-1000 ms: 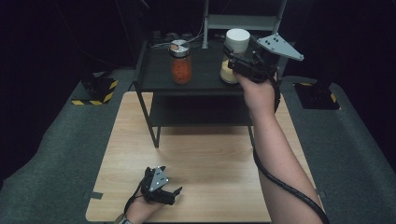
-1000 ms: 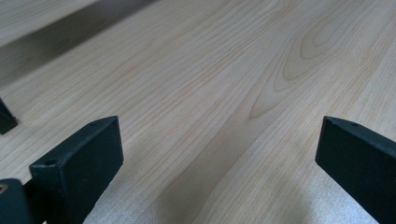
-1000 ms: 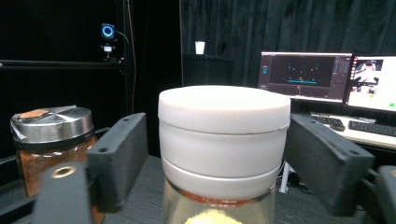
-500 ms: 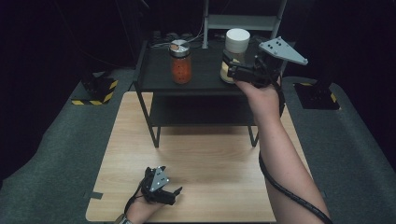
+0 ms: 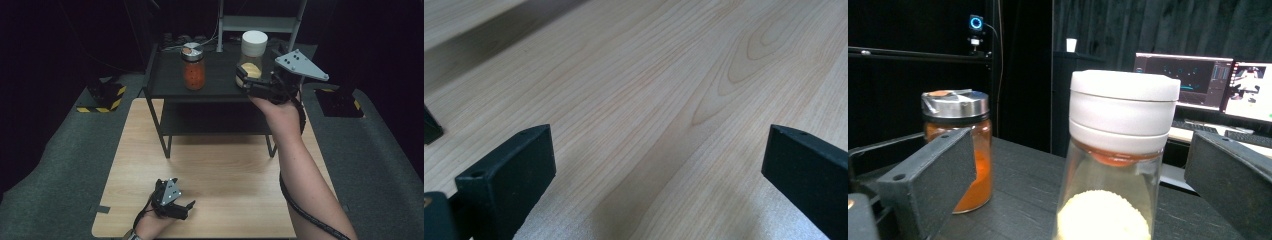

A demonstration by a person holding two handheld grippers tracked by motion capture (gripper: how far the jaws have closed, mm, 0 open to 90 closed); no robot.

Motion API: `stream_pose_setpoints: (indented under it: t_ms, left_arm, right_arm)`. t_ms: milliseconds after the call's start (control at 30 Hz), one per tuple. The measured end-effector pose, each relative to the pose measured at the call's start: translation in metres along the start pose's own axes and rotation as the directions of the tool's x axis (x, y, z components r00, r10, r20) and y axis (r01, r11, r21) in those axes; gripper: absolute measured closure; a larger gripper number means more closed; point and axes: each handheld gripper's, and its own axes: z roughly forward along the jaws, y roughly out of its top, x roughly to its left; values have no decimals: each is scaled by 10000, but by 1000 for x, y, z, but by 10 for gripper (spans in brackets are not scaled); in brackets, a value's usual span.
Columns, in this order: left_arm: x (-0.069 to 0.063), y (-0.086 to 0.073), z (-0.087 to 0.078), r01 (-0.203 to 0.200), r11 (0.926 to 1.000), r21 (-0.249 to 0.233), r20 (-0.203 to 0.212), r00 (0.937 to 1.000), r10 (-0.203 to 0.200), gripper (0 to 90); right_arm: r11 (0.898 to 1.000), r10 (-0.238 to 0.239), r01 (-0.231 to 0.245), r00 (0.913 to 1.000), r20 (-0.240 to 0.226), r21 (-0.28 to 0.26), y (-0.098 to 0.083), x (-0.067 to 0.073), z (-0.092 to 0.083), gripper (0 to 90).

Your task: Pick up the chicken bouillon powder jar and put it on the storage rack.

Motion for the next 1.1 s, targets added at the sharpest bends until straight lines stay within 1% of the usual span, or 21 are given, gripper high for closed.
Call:
stream_pose_setpoints:
  t_ms: [100,133,167,367,600,900,1033,1100]
  left_arm:
    - [-1,0,0,-25,10000,11,-18,10000,25,12]
    - [-1,0,0,-42,10000,21,-26,10000,42,12]
    - [-1,0,0,-42,10000,7,-40,10000,42,12]
    - [-1,0,0,-33,10000,5,-35,10000,33,12]
    - [0,0,0,28,10000,2,11,10000,-28,12]
    - [0,0,0,-33,10000,16,9,10000,33,12]
    - [0,1,1,-57,10000,39,10,10000,57,13]
    - [0,1,1,-54,10000,33,22,10000,54,13]
  right_arm:
    - [9999,-109,109,9999,-11,-38,-2,2,-6,0]
    - [9999,-158,158,9999,-25,-47,-4,3,-11,0]
    - [9999,-158,158,9999,-25,-47,-4,3,-11,0]
    - [9998,-212,211,9997,-113,-23,-11,6,-25,0]
    - [9993,-362,360,9991,-229,-87,-22,10,-37,0]
    - [9989,-461,464,9982,-373,81,-42,13,-50,0]
    - [9974,-661,676,9964,-538,264,-51,15,-55,0]
    - [9961,-796,816,9954,-539,348,-56,17,-57,0]
